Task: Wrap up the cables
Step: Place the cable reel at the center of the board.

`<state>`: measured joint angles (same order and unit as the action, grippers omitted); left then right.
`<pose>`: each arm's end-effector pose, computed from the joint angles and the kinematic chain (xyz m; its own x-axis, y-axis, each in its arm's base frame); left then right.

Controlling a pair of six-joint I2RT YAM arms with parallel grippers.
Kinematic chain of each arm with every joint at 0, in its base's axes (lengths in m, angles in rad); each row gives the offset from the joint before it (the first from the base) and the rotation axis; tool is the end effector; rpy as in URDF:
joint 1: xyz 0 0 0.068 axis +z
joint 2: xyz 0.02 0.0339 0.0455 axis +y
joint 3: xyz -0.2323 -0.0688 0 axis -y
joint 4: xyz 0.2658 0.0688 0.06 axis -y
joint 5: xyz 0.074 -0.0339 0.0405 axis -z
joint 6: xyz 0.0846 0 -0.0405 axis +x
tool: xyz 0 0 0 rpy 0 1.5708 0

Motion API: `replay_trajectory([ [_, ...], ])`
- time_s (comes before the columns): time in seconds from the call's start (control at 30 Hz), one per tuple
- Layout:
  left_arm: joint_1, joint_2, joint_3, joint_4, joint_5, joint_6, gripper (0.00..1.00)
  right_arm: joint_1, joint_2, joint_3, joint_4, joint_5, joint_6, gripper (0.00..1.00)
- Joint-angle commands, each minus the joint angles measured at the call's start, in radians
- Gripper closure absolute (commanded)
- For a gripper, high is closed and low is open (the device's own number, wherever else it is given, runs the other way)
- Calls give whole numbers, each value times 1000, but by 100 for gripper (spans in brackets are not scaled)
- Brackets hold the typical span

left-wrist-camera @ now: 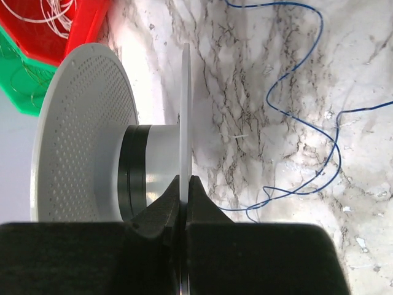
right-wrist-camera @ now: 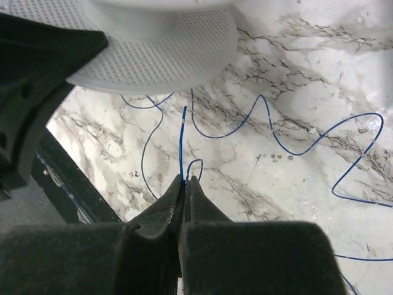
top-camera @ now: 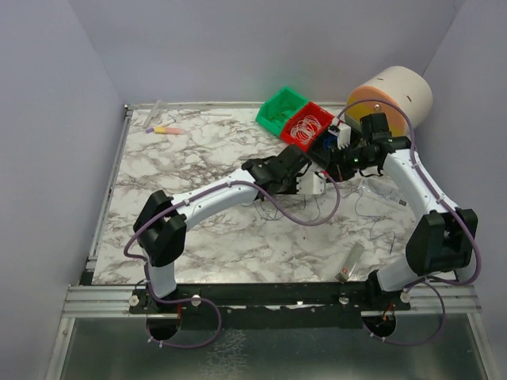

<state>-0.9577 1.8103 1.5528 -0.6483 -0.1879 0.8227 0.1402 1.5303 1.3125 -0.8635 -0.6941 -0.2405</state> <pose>0.2686 -0.3543 0.2059 0.2323 0.9212 -0.3120 0.8333 -0.0231 0.5523 0.3375 0.1023 0.2241 -0.7522 -0.2911 -0.5911 -0.6017 0.6690 0.4363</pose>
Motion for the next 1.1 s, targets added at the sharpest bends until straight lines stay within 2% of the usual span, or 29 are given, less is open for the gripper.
replay_trajectory([
  [0.0,60,26,52,56,62,-93,100,-19,-22,-53,99,3,14,100],
  [0.1,101,62,86,55,77,-128,100,-27,-25,-83,140,-5,18,100],
  [0.3,183,93,165,53,223,-185,100,-27,-47,-109,170,15,21,99],
  [0.5,252,169,327,55,359,-300,100,-29,-79,-129,204,49,36,99],
  [0.67,287,249,448,52,389,-379,100,-37,-100,-145,224,60,44,99],
  [0.73,299,278,485,48,403,-412,97,-41,-103,-148,228,62,45,99],
  [0.9,326,318,538,34,445,-478,80,-47,-113,-153,234,59,50,100],
  [1.07,333,326,542,34,432,-493,72,-52,-124,-160,240,58,50,99],
])
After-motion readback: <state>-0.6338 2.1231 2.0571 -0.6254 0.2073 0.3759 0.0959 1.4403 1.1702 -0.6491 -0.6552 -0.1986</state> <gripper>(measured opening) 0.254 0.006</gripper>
